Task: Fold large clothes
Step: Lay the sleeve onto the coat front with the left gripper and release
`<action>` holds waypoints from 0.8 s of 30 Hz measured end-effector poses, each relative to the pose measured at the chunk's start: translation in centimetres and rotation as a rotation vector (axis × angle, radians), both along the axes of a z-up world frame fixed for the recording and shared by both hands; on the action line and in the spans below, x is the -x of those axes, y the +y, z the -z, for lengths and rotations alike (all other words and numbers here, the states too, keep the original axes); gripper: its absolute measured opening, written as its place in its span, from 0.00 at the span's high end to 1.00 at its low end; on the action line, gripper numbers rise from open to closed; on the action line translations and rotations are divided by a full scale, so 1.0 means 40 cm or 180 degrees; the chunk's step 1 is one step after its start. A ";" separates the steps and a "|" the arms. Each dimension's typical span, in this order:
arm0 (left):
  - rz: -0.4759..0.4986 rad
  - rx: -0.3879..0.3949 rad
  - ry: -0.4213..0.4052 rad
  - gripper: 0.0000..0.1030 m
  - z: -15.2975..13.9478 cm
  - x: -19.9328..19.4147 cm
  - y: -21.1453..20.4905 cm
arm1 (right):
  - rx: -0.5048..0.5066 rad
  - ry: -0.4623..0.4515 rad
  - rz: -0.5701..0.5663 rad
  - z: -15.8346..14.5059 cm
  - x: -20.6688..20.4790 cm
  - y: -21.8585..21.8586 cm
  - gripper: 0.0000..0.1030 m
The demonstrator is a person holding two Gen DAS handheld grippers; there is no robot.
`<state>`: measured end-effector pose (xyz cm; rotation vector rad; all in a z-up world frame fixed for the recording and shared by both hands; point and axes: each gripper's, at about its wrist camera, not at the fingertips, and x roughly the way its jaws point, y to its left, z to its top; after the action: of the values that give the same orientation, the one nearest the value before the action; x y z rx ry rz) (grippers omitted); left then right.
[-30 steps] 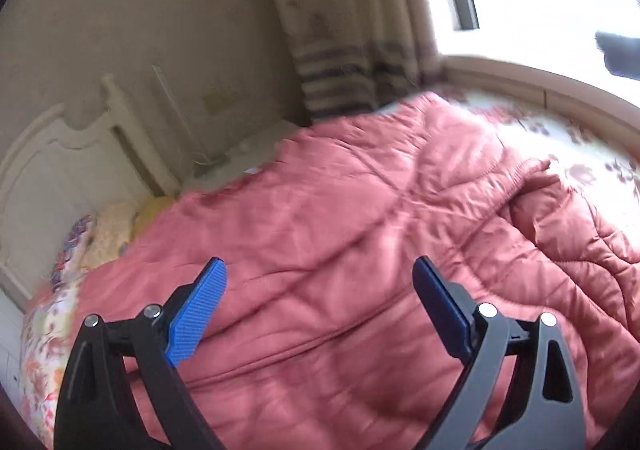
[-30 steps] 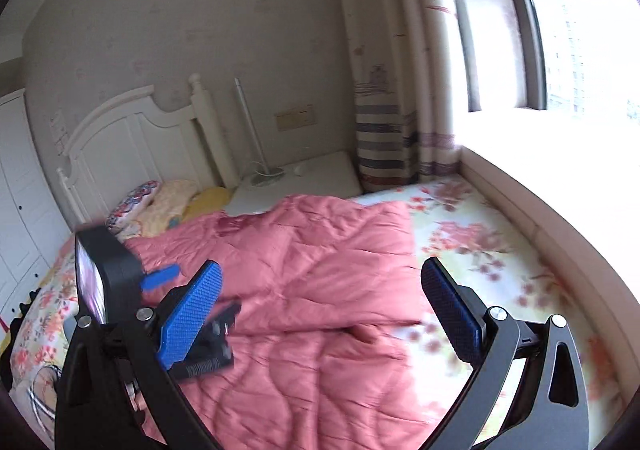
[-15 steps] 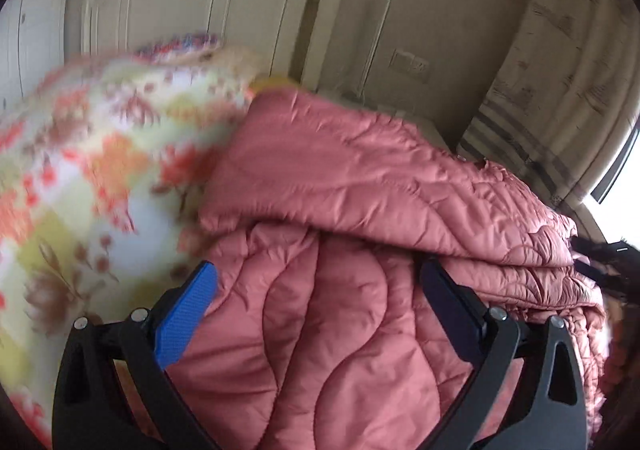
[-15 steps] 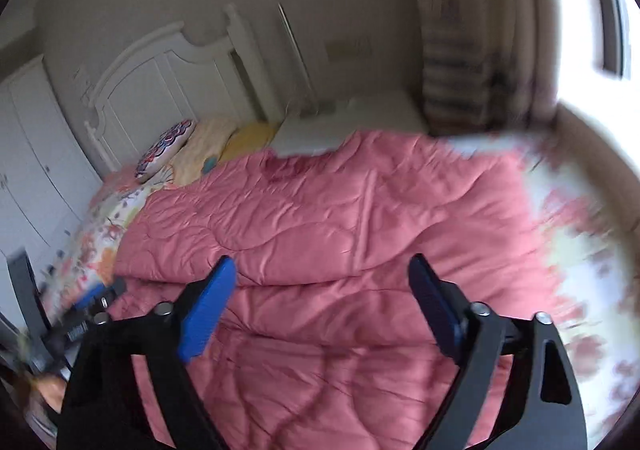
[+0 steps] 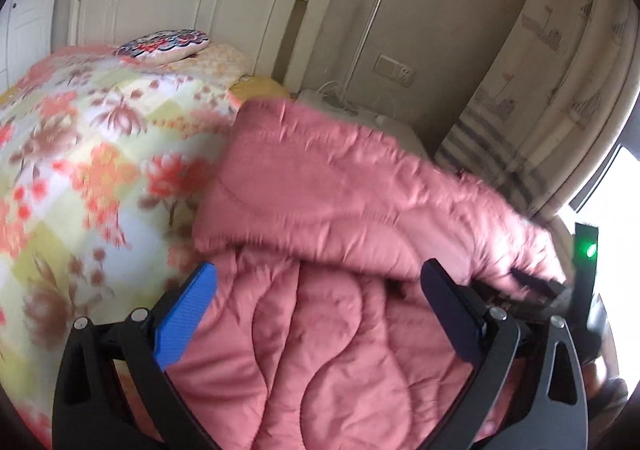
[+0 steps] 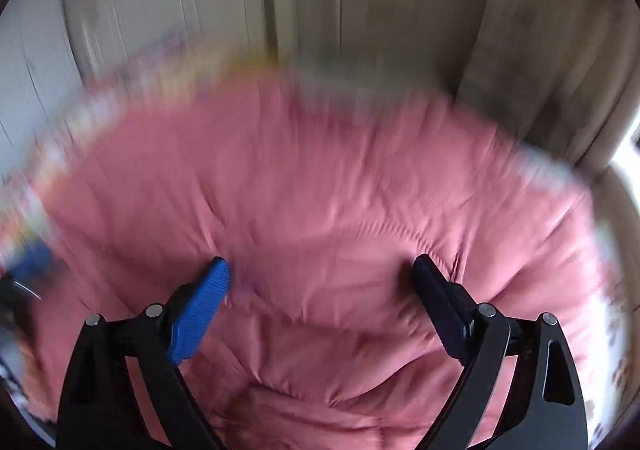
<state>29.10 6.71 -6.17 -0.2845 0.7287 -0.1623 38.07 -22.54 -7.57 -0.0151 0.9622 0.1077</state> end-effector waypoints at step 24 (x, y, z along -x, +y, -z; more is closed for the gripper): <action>0.0511 0.0637 0.0600 0.02 0.032 -0.496 0.094 | -0.0136 -0.0070 -0.0056 -0.012 0.020 -0.014 0.05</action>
<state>48.94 10.47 -7.47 -0.4362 0.9245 -0.3655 37.29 -23.10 -7.11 0.0146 0.9377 0.1442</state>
